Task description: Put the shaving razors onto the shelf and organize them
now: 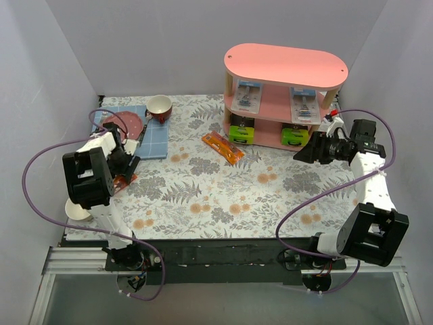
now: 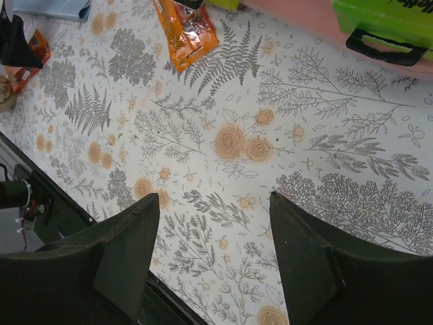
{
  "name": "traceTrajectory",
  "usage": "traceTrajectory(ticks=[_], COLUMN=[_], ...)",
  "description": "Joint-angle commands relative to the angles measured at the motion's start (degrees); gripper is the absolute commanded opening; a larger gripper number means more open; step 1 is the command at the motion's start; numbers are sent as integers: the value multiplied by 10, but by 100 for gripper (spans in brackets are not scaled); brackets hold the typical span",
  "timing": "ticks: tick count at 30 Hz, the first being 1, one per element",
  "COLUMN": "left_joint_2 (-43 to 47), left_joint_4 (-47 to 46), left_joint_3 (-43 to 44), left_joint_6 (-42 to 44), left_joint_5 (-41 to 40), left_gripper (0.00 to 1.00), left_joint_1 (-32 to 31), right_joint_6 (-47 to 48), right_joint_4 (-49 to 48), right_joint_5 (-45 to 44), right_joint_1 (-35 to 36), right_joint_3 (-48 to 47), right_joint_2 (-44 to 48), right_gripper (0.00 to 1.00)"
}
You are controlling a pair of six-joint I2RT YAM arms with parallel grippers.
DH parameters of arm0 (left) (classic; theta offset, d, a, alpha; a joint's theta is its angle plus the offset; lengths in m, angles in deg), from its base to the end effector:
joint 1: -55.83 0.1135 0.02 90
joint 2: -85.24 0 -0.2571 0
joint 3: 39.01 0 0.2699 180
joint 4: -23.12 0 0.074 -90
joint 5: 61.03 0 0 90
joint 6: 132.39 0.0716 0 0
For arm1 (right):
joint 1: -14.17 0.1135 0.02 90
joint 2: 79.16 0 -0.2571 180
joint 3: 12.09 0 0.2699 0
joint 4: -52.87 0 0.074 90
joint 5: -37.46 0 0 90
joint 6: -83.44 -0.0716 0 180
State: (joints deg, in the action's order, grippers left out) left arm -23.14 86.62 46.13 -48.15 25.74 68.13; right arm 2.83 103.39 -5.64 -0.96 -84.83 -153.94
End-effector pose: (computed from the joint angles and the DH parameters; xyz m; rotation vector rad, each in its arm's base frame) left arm 0.3483 0.0801 0.1057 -0.4869 3.0480 0.0919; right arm 0.3003 -0.0270 0.2544 -0.2159 2.2452 0.7854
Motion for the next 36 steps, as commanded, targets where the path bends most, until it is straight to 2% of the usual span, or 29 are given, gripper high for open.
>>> traceTrajectory(ticks=[1, 3, 4, 5, 6, 7, 8, 9, 10, 12, 13, 16, 17, 19, 20, 21, 22, 23, 24, 25, 26, 27, 32, 36], left_joint_2=[-5, -7, -3, 2, 8, 27, 38, 47, 69, 86, 92, 98, 95, 92, 92, 91, 79, 54, -11, -22, -20, -14, -9, 17], left_joint_4=[-59, -52, -42, -28, 6, 27, 50, 84, 106, 186, 204, 282, 288, 234, 197, 69, 38, 64, 229, 254, 194, 83, 98, 96], left_joint_3=[-44, -44, -37, -28, -17, 2, 9, 15, 32, 55, 78, 136, 171, 190, 180, 159, 162, 202, 303, 319, 316, 292, 312, 295], left_joint_6=[24, 25, 25, 26, 29, 53, 76, 85, 116, 155, 169, 197, 167, 90, 30, -97, -139, -121, 1, -31, -107, -180, -214, -240], left_joint_5=[-57, -41, -29, -12, 52, 90, 135, 170, 255, 350, 434, 574, 689, 804, 946, 1016, 1058, 1057, 1062, 1063, 1062, 1063, 1062, 1063], left_gripper=[61, 54, 44, 40, 36, 28, 24, 22, 21, 21, 20, 21, 22, 25, 27, 29, 33, 34, 34, 34, 33, 32, 32, 33], left_joint_1=[5, 5, 5, 5, 5, 4, 4, 4, 0, -3, -12, -37, -39, -39, -39, -39, -55, -81, -99, -115, -136, -144, -170, -170], right_joint_6=[21, 22, 21, 22, 22, 22, 21, 19, 18, 16, 15, 11, -3, 22, 32, 39, 41, 33, 21, 10, -21, -34, -109, -176], right_joint_4=[14, 14, 14, 12, 10, 8, 4, 0, -1, -8, -9, -8, -8, 23, 31, 37, 38, 33, 26, 17, -12, -27, -120, -235], right_joint_5=[-2, -1, -1, 0, 2, 3, 6, 8, 10, 18, 20, 30, 21, 27, 19, 15, 14, 14, 20, 29, 60, 78, 149, 165], right_joint_1=[11, 16, 19, 20, 22, 22, 23, 23, 23, 23, 23, 26, 37, 73, 131, 156, 192, 240, 260, 279, 307, 322, 404, 431], right_joint_3=[-32, -29, -28, -27, -26, -26, -26, -27, -28, -29, -30, -36, -56, -104, -168, -194, -223, -253, -265, -271, -274, -269, -261, -249], right_joint_2=[0, 2, 3, 3, 4, 5, 4, 5, 5, 6, 7, 9, 7, 3, 0, -5, -18, -27, -39, -66, -81, -95, -191, -242], right_gripper=[73, 73, 73, 72, 72, 72, 71, 71, 71, 70, 70, 70, 70, 70, 71, 72, 78, 81, 83, 85, 86, 86, 86, 98])
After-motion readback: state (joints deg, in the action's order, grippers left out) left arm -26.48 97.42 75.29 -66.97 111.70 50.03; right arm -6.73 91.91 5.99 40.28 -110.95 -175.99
